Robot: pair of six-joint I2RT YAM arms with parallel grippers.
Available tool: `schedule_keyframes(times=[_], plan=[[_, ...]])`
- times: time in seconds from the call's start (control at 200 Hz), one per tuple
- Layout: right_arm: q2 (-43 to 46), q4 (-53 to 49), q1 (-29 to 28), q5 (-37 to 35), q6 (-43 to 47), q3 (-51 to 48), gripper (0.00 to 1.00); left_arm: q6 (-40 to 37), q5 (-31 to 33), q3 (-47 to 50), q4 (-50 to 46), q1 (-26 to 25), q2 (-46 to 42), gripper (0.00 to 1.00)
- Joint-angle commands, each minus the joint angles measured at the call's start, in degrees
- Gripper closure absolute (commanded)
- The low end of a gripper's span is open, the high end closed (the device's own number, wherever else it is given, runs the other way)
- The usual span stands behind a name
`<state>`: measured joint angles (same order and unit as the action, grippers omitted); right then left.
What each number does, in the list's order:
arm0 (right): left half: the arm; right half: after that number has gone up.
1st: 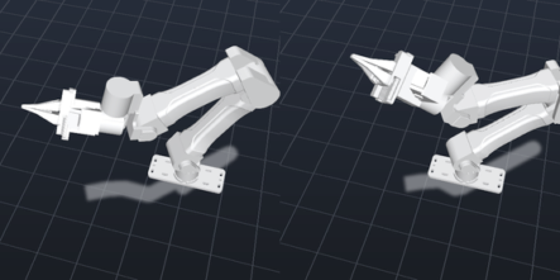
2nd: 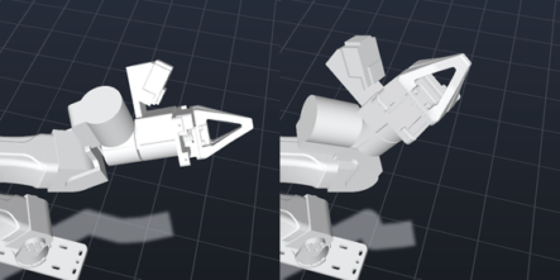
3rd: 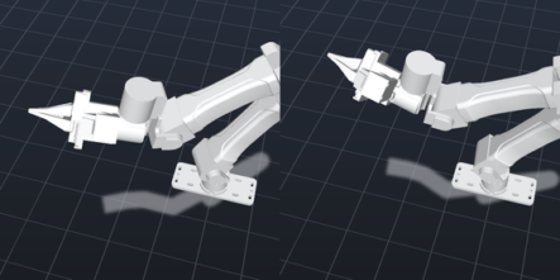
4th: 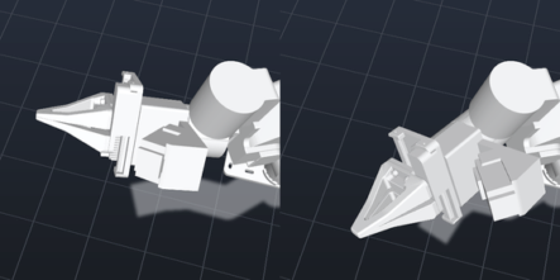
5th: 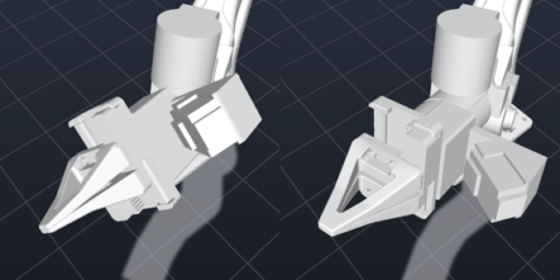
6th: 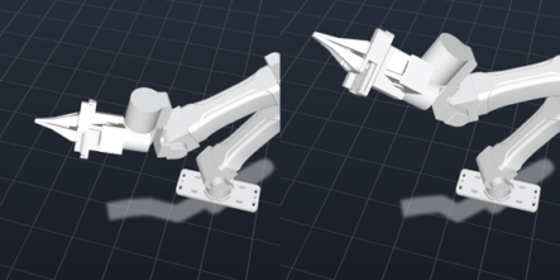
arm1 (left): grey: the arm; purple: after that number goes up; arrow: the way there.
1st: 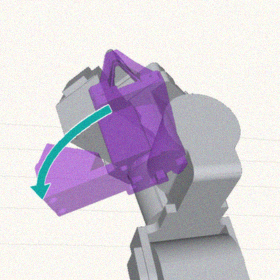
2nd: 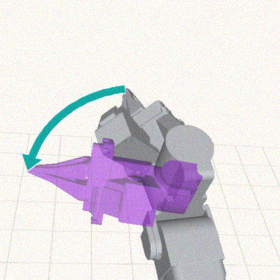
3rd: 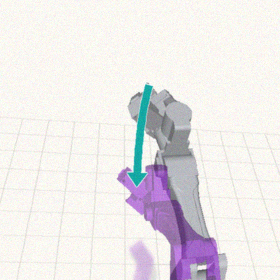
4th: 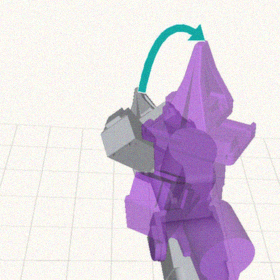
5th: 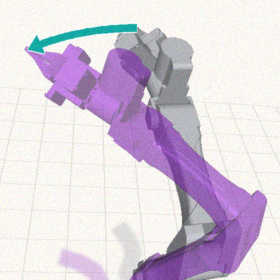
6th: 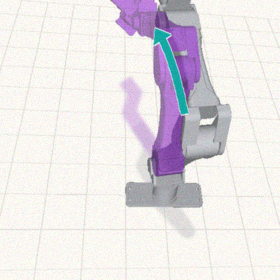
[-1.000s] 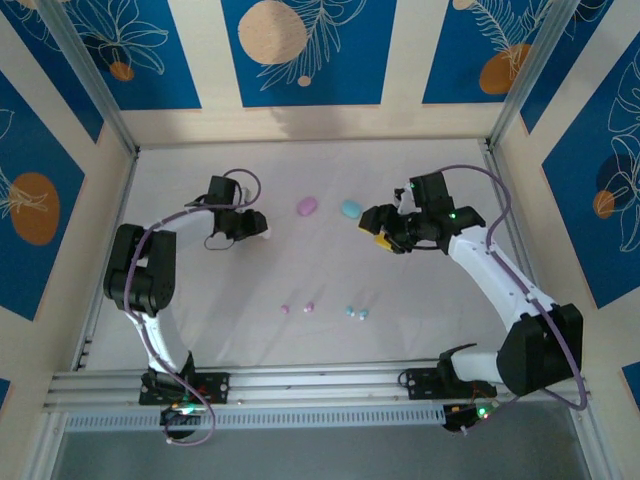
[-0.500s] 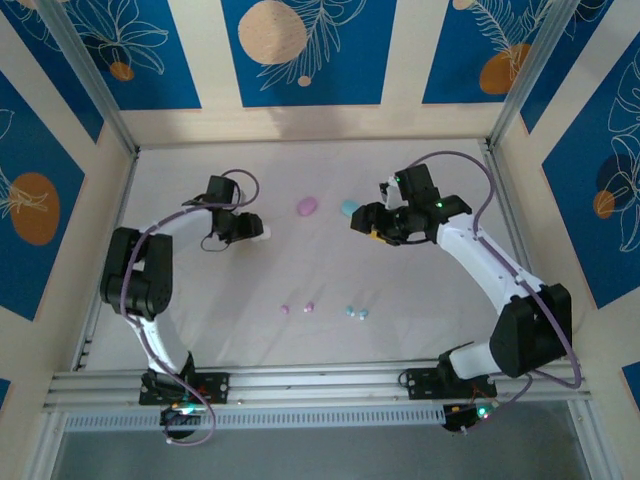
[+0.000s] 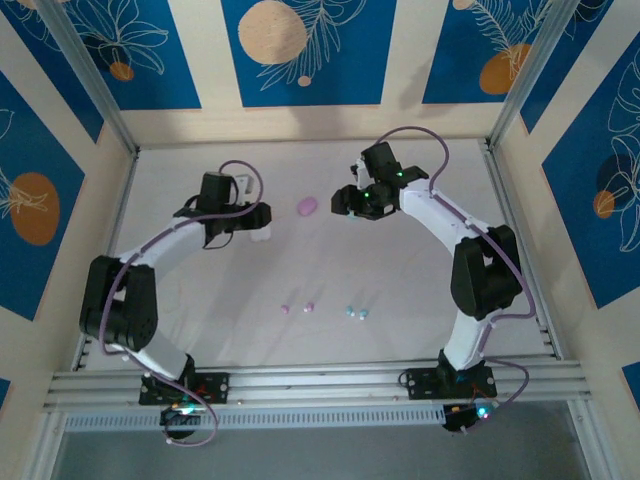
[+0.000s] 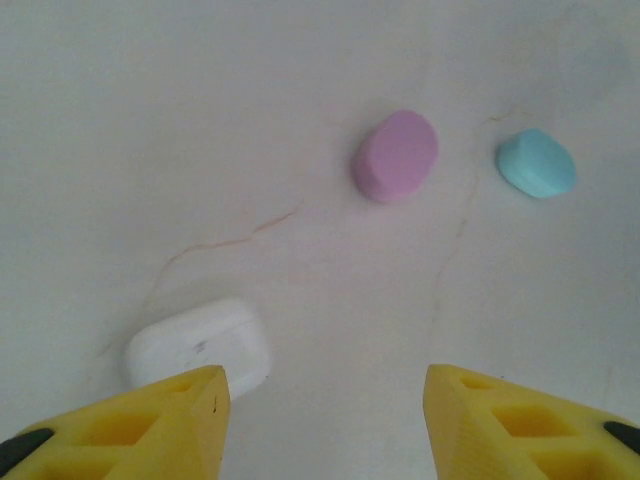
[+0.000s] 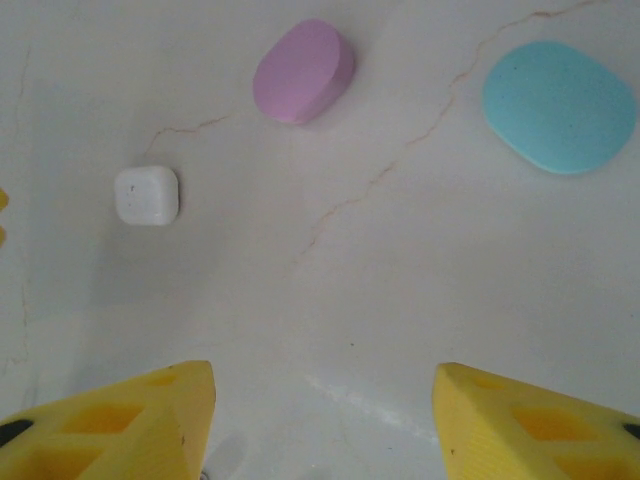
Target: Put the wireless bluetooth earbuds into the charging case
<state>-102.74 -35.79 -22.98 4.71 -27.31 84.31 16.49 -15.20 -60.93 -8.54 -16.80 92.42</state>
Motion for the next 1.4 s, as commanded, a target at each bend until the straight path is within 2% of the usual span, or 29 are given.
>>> schedule_keyframes(times=[0.0,0.295,0.445,0.545,0.745,0.935,1.02,1.391], plan=[[4.4,2.8,1.2,2.8,-5.1,-4.5,0.4,-12.6,-0.4,-6.0,0.4,-4.0,4.9,0.47],[20.2,2.9,5.4,1.1,-7.2,-17.5,0.38,-31.4,8.1,-21.9,-9.9,-10.9,18.4,0.41],[30.0,2.6,8.6,0.9,-8.4,-23.3,0.36,-37.7,9.7,-29.2,-15.2,-11.8,23.9,0.38],[35.4,1.6,10.2,0.7,-8.9,-25.9,0.34,-40.6,8.0,-33.2,-18.5,-11.8,26.9,0.37],[42.6,-0.4,12.3,0.7,-9.0,-28.9,0.33,-43.3,6.0,-42.4,-26.9,-11.7,33.6,0.37],[45.1,-2.4,13.4,1.5,-9.1,-30.1,0.33,-41.6,1.3,-53.8,-37.7,-10.5,40.2,0.37],[45.5,-2.6,13.4,2.0,-9.0,-30.5,0.33,-40.6,0.0,-56.4,-39.4,-10.0,41.8,0.36],[45.5,-1.7,13.6,4.3,-10.3,-31.4,0.32,-40.8,2.4,-60.5,-40.8,-9.5,45.8,0.37]])
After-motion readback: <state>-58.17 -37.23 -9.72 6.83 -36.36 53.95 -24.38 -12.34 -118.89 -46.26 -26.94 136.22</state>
